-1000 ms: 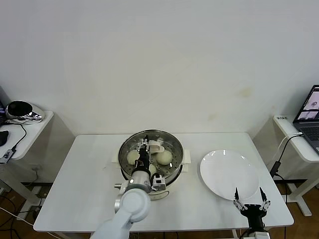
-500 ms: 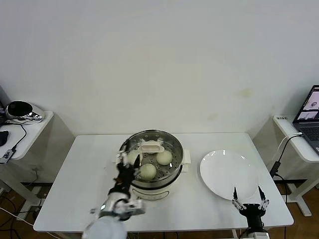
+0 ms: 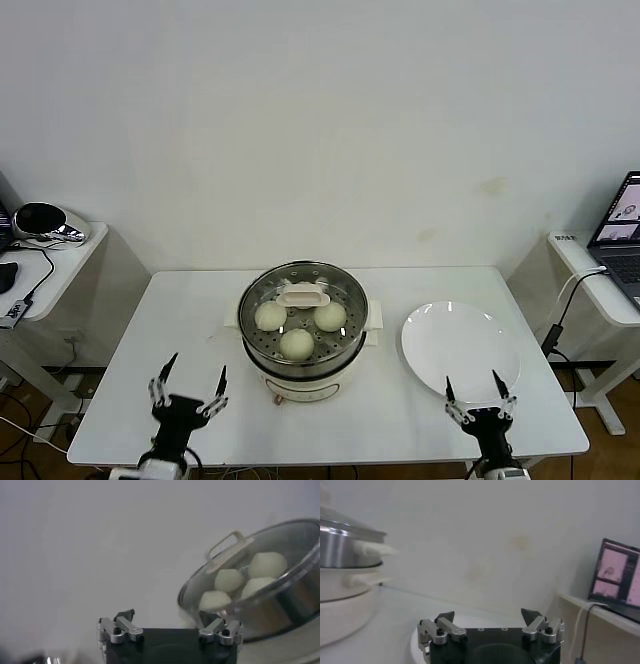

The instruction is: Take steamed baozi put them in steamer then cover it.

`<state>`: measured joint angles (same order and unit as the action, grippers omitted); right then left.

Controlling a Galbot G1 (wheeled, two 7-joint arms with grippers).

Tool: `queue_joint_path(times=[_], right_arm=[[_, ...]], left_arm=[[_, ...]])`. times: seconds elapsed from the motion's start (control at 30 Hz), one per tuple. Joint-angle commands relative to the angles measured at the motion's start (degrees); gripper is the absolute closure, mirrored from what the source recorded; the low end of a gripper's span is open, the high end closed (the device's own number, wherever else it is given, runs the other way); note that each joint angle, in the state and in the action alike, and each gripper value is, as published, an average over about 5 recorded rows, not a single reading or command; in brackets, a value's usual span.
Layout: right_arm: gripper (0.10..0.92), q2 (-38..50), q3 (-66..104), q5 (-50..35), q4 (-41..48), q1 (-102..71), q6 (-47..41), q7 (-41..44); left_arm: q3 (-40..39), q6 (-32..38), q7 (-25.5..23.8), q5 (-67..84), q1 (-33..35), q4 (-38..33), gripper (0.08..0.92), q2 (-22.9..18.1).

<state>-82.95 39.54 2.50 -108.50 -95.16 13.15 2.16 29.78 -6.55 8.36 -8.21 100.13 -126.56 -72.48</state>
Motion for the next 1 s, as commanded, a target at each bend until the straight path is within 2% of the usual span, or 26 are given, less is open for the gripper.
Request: queue_joint_path(times=[0.03,0.27,1.0], right_arm=[[0.203,4.1,-3.5,-5.5,-2.1,-3.1,-1.8,1.8],[0.203,4.2,-5.9,-5.5,-2.7,-4.1,-2.0,1.7],[0.203,4.5,-7.3,-9.1,-6.2,-5.8,-5.4,1.9]], left_arm=[[5.8,11.3,4.0,22.5,10.1,4.7,0.177,-2.8],[6.2,13.1,2.9,22.8,9.1,8.6,0.177,-2.8],[4.4,11.5,0.6,22.8,8.0,9.6,0.177,-2.3]])
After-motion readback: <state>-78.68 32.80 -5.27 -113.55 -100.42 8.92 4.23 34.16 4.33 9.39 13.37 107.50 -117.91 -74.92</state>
